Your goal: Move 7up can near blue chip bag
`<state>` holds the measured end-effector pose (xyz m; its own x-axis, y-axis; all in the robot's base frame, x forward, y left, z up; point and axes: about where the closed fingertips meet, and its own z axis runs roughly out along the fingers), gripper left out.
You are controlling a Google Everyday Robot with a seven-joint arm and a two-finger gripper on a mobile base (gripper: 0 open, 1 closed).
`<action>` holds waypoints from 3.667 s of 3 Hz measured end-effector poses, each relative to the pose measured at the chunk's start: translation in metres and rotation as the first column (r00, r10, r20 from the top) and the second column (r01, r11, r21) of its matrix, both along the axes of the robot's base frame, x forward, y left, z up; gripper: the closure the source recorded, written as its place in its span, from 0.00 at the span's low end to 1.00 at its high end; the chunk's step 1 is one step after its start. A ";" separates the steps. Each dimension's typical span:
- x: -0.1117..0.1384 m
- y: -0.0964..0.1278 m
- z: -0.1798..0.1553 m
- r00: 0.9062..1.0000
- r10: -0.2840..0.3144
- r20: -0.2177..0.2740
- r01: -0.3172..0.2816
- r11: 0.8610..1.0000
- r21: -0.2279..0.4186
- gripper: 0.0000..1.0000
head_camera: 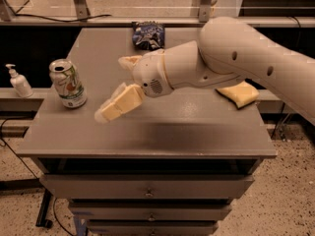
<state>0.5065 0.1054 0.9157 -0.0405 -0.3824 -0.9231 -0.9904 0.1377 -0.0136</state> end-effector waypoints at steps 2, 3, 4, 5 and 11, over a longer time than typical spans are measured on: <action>0.034 0.078 -0.016 1.000 -0.018 0.021 0.014 0.980 0.198 0.00; 0.046 0.109 -0.023 1.000 -0.014 0.022 0.007 0.967 0.254 0.00; 0.055 0.128 -0.034 1.000 -0.007 0.016 0.002 0.961 0.277 0.18; 0.059 0.128 -0.042 1.000 -0.013 0.014 0.008 0.960 0.280 0.41; 0.140 -0.068 0.038 0.925 -0.332 0.187 0.287 0.930 0.231 1.00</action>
Offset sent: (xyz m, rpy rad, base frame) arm 0.0598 0.1187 -0.0363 0.2958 -0.0332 -0.0215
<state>0.6466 0.0369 0.9537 0.0842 -0.1949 -0.9772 -0.8728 0.4588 -0.1667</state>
